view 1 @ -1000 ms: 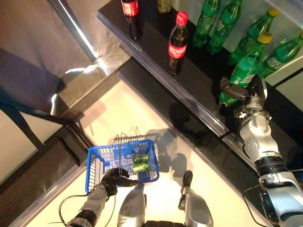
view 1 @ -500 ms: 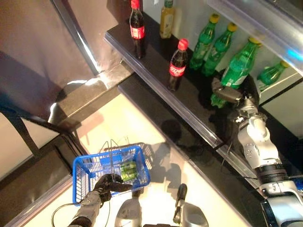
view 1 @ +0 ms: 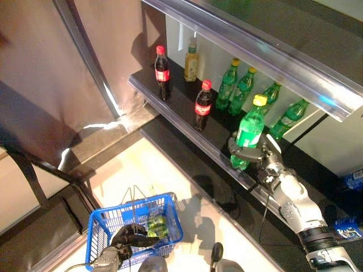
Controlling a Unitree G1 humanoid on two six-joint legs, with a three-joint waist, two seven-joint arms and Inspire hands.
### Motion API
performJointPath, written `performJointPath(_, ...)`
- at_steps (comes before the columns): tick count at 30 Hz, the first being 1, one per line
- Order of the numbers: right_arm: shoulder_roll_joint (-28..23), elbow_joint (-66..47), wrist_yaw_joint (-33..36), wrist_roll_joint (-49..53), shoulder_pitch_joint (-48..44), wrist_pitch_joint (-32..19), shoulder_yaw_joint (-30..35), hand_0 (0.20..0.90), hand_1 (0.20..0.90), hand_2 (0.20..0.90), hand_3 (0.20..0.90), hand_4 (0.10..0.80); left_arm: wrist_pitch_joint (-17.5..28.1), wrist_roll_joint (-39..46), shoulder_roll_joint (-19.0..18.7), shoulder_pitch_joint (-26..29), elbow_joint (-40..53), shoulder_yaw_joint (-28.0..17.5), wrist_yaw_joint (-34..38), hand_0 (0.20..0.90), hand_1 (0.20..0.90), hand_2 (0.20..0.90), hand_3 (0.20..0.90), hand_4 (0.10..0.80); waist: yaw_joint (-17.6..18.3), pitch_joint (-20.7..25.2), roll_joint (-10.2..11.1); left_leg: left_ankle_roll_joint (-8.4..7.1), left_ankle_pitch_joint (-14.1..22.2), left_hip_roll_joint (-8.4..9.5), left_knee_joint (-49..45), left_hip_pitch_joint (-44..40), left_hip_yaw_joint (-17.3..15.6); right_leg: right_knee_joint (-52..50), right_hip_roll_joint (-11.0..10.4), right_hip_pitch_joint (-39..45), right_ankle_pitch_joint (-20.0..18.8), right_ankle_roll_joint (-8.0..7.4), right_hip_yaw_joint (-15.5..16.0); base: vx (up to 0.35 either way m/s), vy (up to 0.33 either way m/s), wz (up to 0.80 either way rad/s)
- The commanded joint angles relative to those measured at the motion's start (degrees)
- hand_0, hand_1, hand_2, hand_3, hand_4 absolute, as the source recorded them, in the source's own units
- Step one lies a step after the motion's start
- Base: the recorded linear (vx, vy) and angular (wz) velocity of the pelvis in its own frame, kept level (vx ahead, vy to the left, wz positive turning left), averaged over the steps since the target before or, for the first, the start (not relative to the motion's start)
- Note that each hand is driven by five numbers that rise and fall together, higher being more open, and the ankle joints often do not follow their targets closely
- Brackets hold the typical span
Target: Pick up the drink and place into the basket.
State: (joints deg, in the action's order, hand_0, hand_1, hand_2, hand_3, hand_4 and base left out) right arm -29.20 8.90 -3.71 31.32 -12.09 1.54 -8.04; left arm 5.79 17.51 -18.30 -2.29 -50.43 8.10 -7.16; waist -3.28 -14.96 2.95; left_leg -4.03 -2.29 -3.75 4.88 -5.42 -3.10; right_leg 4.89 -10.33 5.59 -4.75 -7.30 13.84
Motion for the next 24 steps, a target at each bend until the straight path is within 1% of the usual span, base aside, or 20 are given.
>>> performJointPath(1,-1.6,-9.9,-3.1,0.1,-3.7,-6.7,-0.2,0.3,0.3,0.3,0.2,0.1,7.6,7.9,-3.4,4.3,9.7,1.5,-3.2,0.3,0.3,0.3,0.2,0.1,-1.4,10.9,0.2,-1.16,1.8,-1.76,0.1,-0.1,-4.4,0.1,-2.3,-1.3,-0.9,-2.82,1.4,-0.019,-0.003,0.03)
performJointPath(3,-1.5,-11.5,-3.8,-0.2,-2.6,-6.4,-0.4,0.3,0.3,0.3,0.2,0.1,6.8,10.3,-4.0,3.8,14.7,1.4,-4.1,0.3,0.3,0.3,0.2,0.1,-1.7,10.8,0.2,-1.14,2.0,-1.79,0.1,-0.2,-4.2,0.1,-2.4,-1.1,-0.9,-2.88,1.8,-0.021,-0.003,0.06)
performJointPath(7,-1.3,-13.0,-3.9,-0.2,-2.1,-6.3,-1.2,0.3,0.3,0.3,0.2,0.1,7.1,13.0,-4.5,3.5,20.2,1.7,-6.0,0.3,0.3,0.3,0.2,0.1,-2.3,10.6,0.4,-1.1,2.0,-1.82,0.1,-0.3,-3.8,0.1,-2.6,-0.7,-0.9,-2.97,2.3,-0.018,-0.004,0.05)
performJointPath(11,-1.1,-13.8,-4.2,-0.2,-1.9,-6.2,-1.5,0.3,0.3,0.3,0.2,0.1,7.4,15.1,-4.5,3.6,23.5,1.5,-7.5,0.3,0.3,0.3,0.2,0.1,-2.6,10.5,0.4,-1.07,2.1,-1.86,0.1,-0.6,-3.5,0.1,-2.8,-0.4,-0.9,-3.05,2.7,-0.015,0.001,0.09)
performJointPath(12,-0.8,-14.6,-4.2,-0.4,-1.4,-6.3,-1.6,0.3,0.3,0.3,0.2,0.1,7.2,16.4,-4.8,3.4,26.5,1.5,-7.9,0.3,0.3,0.3,0.2,0.1,-2.9,10.4,0.5,-1.01,2.2,-1.86,0.1,-0.7,-3.3,0.1,-2.9,-0.2,-0.9,-3.06,3.0,-0.005,0.002,0.03)
performJointPath(13,-0.8,-14.6,-4.2,-0.4,-1.4,-6.3,-1.6,0.3,0.3,0.3,0.2,0.1,7.2,16.4,-4.8,3.4,26.5,1.5,-7.9,0.3,0.3,0.3,0.2,0.1,-2.9,10.4,0.5,-1.01,2.2,-1.86,0.1,-0.7,-3.3,0.1,-2.9,-0.2,-0.9,-3.06,3.0,-0.016,0.001,0.03)
performJointPath(14,-0.7,-15.5,-3.8,-0.2,-0.9,-6.4,-1.7,0.3,0.3,0.3,0.2,0.1,7.2,17.7,-5.0,3.2,29.3,1.5,-8.5,0.3,0.3,0.3,0.2,0.1,-3.2,10.3,0.6,-1.01,2.2,-1.93,0.1,-0.8,-3.1,0.1,-3.1,-0.1,-0.9,-3.17,3.3,-0.016,0.0,0.04)
performJointPath(17,-0.5,-15.8,-3.7,0.3,-0.3,-6.9,-1.6,0.3,0.3,0.3,0.2,0.1,7.5,19.5,-5.3,2.9,32.4,1.3,-9.7,0.3,0.3,0.3,0.2,0.1,-3.5,10.1,0.7,-1.03,2.2,-1.99,0.1,-0.9,-3.0,0.1,-3.2,0.2,-0.9,-3.22,3.5,-0.009,0.002,0.08)
performJointPath(19,-0.1,-16.4,-3.3,0.1,1.0,-7.4,-1.7,0.3,0.3,0.3,0.2,0.1,6.4,20.4,-5.8,2.5,36.7,1.4,-9.9,0.3,0.3,0.3,0.2,0.1,-3.9,10.0,0.8,-0.98,2.2,-2.02,0.1,-1.0,-2.7,0.1,-3.3,0.4,-1.0,-3.32,4.0,-0.002,0.002,0.11)
performJointPath(24,-0.1,-16.7,-3.2,0.4,2.0,-8.2,-1.9,0.3,0.3,0.3,0.2,0.1,5.5,22.3,-6.7,2.6,42.6,1.7,-10.6,0.3,0.3,0.3,0.2,0.1,-4.6,9.8,1.0,-0.99,2.4,-2.04,0.1,-1.1,-2.2,0.1,-3.6,0.7,-1.1,-3.56,4.8,-0.006,0.003,0.11)
